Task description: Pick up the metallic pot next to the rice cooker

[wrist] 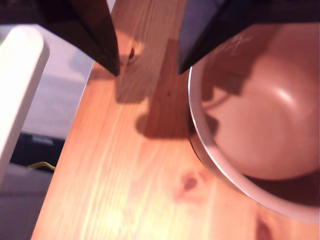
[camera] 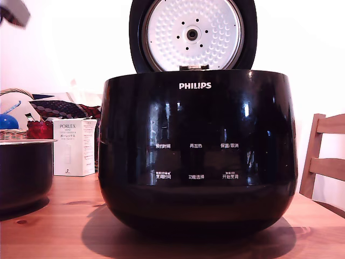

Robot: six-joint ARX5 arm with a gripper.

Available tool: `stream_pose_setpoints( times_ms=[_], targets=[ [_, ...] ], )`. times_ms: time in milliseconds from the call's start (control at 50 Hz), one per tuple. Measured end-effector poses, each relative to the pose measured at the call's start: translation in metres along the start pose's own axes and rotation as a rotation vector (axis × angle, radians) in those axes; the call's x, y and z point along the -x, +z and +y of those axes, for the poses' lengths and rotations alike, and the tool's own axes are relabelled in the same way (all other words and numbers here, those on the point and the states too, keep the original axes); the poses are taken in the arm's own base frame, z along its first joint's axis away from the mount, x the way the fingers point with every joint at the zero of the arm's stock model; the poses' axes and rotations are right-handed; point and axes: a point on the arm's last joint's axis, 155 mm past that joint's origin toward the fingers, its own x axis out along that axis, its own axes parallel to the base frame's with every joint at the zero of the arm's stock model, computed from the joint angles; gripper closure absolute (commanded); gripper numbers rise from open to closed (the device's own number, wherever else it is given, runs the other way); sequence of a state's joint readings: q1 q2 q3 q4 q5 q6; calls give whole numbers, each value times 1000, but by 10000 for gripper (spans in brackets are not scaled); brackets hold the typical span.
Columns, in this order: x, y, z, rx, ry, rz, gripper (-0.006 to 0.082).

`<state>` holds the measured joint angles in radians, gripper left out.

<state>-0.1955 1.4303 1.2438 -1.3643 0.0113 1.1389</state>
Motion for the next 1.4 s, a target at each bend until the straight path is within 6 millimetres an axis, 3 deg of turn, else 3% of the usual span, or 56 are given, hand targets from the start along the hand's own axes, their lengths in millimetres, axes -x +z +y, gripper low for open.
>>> stream_pose_setpoints(
  times_ms=[480,740,1400],
  targets=[
    [-21,-22,15,-171,-49,107,438],
    [-22,-18,36,-177,29,77,438],
    [-39,-24,40,-208,-34,85,438]
  ],
)
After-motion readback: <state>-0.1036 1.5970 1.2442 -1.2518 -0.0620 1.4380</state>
